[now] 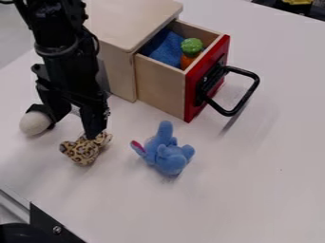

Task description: He put the blue object on top of the drawer

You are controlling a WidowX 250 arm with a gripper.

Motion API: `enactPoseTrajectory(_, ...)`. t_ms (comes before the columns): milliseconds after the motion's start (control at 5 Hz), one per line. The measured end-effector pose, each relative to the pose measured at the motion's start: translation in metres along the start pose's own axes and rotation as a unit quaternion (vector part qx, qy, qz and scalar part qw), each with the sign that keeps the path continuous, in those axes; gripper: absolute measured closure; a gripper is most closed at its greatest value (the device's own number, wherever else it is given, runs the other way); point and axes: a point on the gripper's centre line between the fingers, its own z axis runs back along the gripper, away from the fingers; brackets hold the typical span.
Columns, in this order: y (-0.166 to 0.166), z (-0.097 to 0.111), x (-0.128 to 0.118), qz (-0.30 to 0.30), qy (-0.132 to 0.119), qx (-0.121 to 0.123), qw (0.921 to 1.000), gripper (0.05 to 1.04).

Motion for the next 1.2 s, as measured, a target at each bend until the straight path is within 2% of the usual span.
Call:
enactPoseTrajectory(200,-0.002,-0.004,-0.003,0.001,0.008,-0.004,1.0,0.084)
enactPoseTrajectory(600,-0.051,-0.005,0.037,-0.033,0.004,-0.021,0.9992,0.084)
enactPoseTrajectory(800,-0.074,-0.009,0.061,-0.044,0.007,-0.022,0.9988,0.084)
enactPoseTrajectory(1000,-0.083,-0.025,0.076,-0.04,0.02,-0.008,0.9989,0.084)
enactPoseTrajectory(1200,-0.081,-0.049,0.076,-0.036,0.055,0.004,0.9978,0.124)
